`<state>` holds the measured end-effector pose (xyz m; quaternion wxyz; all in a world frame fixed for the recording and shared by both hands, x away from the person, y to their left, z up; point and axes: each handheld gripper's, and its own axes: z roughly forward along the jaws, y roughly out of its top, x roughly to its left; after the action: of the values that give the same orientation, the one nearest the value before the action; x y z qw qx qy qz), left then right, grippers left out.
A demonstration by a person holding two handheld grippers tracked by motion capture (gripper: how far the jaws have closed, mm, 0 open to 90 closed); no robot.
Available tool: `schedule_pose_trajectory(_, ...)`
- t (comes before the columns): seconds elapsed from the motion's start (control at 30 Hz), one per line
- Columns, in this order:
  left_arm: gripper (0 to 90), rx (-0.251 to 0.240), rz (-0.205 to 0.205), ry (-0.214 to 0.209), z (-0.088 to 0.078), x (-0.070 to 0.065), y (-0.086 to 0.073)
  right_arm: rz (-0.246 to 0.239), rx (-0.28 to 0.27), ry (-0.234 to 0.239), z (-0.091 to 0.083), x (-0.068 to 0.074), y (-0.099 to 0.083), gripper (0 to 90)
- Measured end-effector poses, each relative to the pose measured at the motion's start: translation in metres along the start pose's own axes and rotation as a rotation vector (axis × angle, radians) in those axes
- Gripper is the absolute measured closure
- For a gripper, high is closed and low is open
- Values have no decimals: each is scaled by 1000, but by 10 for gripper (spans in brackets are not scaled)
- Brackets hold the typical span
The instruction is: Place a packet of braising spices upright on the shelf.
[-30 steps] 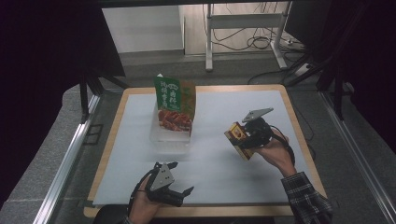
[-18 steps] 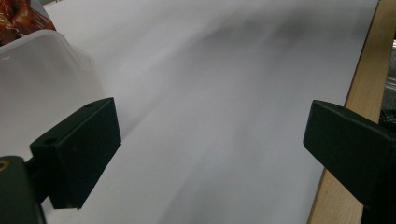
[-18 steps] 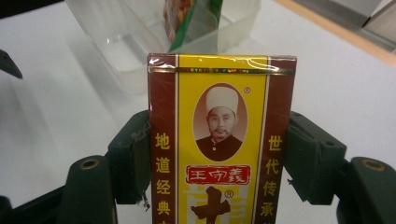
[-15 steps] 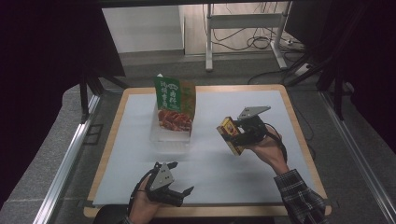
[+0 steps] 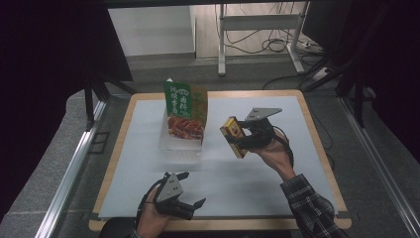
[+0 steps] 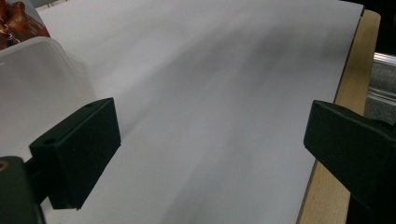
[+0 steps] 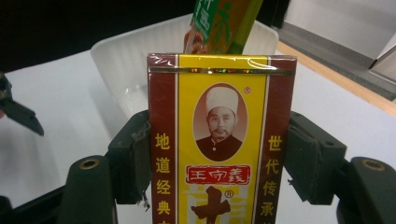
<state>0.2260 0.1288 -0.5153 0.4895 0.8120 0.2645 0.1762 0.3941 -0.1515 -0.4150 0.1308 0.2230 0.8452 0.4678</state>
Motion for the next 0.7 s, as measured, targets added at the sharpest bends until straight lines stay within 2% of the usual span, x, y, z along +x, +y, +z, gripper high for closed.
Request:
schedule_pose_trajectory(0.53, 34, 11, 6, 2, 0, 1, -1, -3, -109, 54, 29, 5, 19, 316)
schedule_pose_trajectory(0.7, 34, 10, 7, 2, 0, 1, 0, -12, -122, 68, 38, 7, 24, 316)
